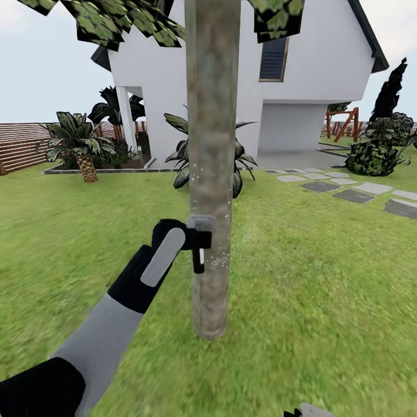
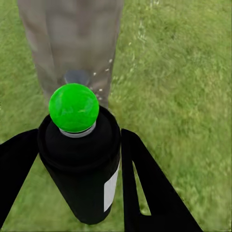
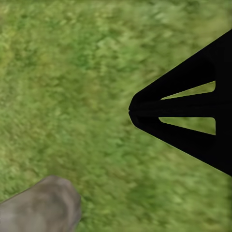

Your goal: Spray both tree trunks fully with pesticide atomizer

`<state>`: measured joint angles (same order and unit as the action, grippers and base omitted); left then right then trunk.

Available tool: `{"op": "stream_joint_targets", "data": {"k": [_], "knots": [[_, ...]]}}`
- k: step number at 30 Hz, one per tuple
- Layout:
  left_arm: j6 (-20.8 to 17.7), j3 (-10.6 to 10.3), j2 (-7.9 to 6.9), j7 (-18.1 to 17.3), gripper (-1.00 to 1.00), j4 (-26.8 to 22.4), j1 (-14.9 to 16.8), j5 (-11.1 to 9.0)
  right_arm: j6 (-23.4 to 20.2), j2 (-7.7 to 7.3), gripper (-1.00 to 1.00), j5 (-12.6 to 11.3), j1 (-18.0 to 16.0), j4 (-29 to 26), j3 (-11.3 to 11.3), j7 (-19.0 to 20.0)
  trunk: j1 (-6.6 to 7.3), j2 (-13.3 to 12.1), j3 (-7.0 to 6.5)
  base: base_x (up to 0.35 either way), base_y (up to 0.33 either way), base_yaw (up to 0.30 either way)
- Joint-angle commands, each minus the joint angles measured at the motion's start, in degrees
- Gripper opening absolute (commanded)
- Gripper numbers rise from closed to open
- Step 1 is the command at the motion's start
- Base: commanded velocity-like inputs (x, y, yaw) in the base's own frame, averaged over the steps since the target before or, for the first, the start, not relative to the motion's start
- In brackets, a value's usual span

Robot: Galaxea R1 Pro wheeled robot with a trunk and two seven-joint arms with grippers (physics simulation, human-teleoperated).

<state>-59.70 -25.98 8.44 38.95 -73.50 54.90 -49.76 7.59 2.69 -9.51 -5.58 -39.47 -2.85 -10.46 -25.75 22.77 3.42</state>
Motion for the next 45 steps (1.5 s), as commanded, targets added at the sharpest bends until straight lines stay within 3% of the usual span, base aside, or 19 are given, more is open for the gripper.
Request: {"op": "stream_joint_targets", "data": {"k": [1,6,9,15,32,37,45], "knots": [[0.06,-0.4,-0.04,0.61,-1.0,-0.05,-0.62,0.12,0.3,0.03,-1.0,-0.6,-0.04,0.0,-0.05,0.05,-0.03,0.15,0.11,0.0,0.0,0.0],[4.58,-3.02,-0.34,0.27,-1.0,0.11,-7.04,0.31,0.32,0.04,-1.0,-0.53,-0.04,-0.07,-0.05,0.07,-0.03,0.15,0.11,0.0,0.0,0.0],[6.21,-3.37,-0.85,0.18,-1.0,0.24,-10.03,0.51,0.32,0.04,-1.0,-0.52,-0.04,-0.08,-0.05,0.07,-0.03,0.15,0.11,0.0,0.0,0.0],[9.33,-3.51,-2.01,0.01,-1.0,1.5,-13.12,0.7,0.32,0.04,-1.0,-0.51,-0.02,-0.08,-0.05,0.08,-0.03,0.15,0.11,0.0,0.0,0.0],[10.85,-3.49,-2.68,0.07,-1.0,2.03,-14.38,0.79,0.4,0.04,-1.0,-0.51,-0.03,-0.08,0.03,0.08,-0.03,0.15,0.11,0.0,0.0,0.0],[12.68,-3.46,-4.03,0.08,-1.0,2.04,-14.84,0.72,0.4,0.04,-1.0,-0.51,-0.02,-0.08,0.04,0.11,-0.03,0.15,0.11,0.0,0.0,0.0],[12.52,-2.88,-4.22,-0.1,-1.0,1.21,-14.9,0.49,0.4,0.04,-1.0,-0.51,-0.01,-0.08,0.04,0.12,-0.03,0.15,0.11,0.0,0.0,0.0]]}}
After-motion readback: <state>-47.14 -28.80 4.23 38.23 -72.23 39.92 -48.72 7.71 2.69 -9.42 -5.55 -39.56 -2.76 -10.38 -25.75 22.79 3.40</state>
